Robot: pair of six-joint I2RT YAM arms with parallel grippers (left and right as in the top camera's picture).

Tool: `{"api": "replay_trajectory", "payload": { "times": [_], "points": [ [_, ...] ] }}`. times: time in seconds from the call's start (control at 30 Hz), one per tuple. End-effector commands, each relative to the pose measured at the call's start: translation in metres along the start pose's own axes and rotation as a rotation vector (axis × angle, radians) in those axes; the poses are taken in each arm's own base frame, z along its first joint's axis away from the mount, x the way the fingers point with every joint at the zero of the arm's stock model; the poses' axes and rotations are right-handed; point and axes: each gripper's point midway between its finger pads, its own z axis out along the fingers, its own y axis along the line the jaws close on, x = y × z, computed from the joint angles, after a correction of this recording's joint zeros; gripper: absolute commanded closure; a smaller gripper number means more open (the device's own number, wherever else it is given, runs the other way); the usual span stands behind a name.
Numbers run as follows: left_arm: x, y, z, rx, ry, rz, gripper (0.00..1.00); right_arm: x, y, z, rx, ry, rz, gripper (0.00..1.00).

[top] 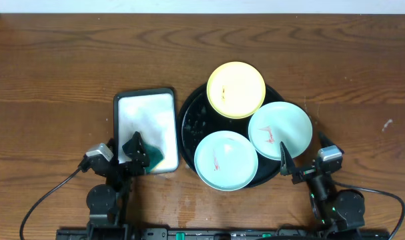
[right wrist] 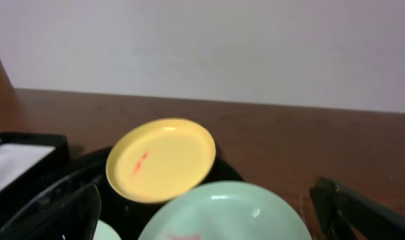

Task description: Clean dirty plates on tray and stack at the side

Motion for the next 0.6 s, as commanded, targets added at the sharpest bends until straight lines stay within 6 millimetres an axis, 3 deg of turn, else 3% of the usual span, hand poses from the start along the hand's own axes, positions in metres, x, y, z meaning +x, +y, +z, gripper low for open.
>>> {"api": "replay_trajectory", "payload": {
  "times": [0.0, 0.13, 0.23, 0.4, 0.57],
  "points": [
    [0.020, -0.015, -0.001, 0.097, 0.101, -0.079, 0.17, -0.003, 0.002, 0.000, -0.018, -0.014, -0.006, 0.01],
    [0.017, -0.033, -0.005, 0.178, 0.125, -0.077, 0.17, -0.006, 0.003, 0.000, -0.023, -0.023, -0.006, 0.01],
    [0.003, -0.044, -0.009, 0.211, 0.100, -0.066, 0.16, -0.014, 0.011, -0.002, -0.063, -0.038, -0.001, 0.01],
    [-0.035, -0.067, -0.020, 0.245, 0.037, 0.062, 0.16, -0.041, 0.015, -0.013, -0.072, -0.007, 0.037, 0.01],
    [-0.058, -0.084, -0.023, 0.188, 0.156, 0.079, 0.16, -0.074, 0.019, -0.024, -0.066, 0.126, 0.012, 0.01]
  ]
}}
